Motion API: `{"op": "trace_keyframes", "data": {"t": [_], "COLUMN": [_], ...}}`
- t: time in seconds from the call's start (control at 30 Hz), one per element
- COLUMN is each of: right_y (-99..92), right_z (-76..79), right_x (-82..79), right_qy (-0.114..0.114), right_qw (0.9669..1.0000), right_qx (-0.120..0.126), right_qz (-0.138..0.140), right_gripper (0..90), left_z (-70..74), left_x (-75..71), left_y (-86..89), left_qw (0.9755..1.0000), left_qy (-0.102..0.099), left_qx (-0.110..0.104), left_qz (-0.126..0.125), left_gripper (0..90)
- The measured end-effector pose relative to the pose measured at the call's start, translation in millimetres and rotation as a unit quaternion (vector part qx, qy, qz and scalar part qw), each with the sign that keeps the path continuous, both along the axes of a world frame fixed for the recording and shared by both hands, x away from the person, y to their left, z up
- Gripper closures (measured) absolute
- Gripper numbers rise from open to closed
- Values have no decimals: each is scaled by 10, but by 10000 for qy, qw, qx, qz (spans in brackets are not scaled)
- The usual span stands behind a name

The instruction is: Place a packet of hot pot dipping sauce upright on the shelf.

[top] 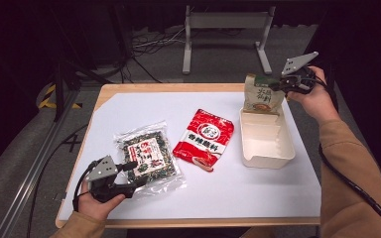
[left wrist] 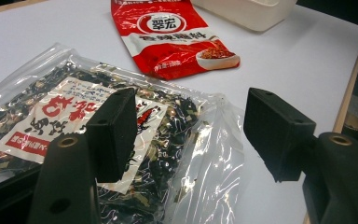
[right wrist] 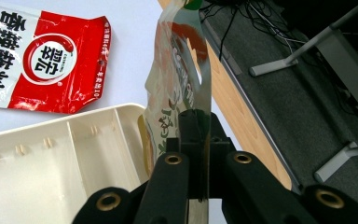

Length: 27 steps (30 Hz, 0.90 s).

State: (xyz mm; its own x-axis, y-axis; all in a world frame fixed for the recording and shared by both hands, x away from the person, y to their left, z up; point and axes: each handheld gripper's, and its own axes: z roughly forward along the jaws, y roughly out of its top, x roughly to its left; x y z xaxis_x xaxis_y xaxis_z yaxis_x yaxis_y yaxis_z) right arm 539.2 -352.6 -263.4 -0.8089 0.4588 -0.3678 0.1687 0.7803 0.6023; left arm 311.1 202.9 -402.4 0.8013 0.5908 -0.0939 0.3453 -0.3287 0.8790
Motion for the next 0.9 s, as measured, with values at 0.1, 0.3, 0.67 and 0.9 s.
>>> {"op": "trace_keyframes", "data": {"t": [0.1,0.3,0.67,0.9], "right_y": [-1,-12,-29,-46], "right_z": [-23,-97,-245,-291], "right_x": [0,4,18,31], "right_qy": [33,155,455,638], "right_qw": [10000,9998,9988,9966], "right_qx": [42,86,151,379], "right_qz": [-22,-32,-135,-362], "right_gripper": [892,890,877,871], "left_z": [-4,-3,0,-1], "left_x": [4,12,30,30], "left_y": [-1,-6,-19,-26], "left_qw": [10000,10000,10000,10000], "left_qy": [6,-2,-7,-3], "left_qx": [-16,-3,-9,-14], "left_qz": [3,10,-43,-44], "left_gripper": [354,354,354,354]}}
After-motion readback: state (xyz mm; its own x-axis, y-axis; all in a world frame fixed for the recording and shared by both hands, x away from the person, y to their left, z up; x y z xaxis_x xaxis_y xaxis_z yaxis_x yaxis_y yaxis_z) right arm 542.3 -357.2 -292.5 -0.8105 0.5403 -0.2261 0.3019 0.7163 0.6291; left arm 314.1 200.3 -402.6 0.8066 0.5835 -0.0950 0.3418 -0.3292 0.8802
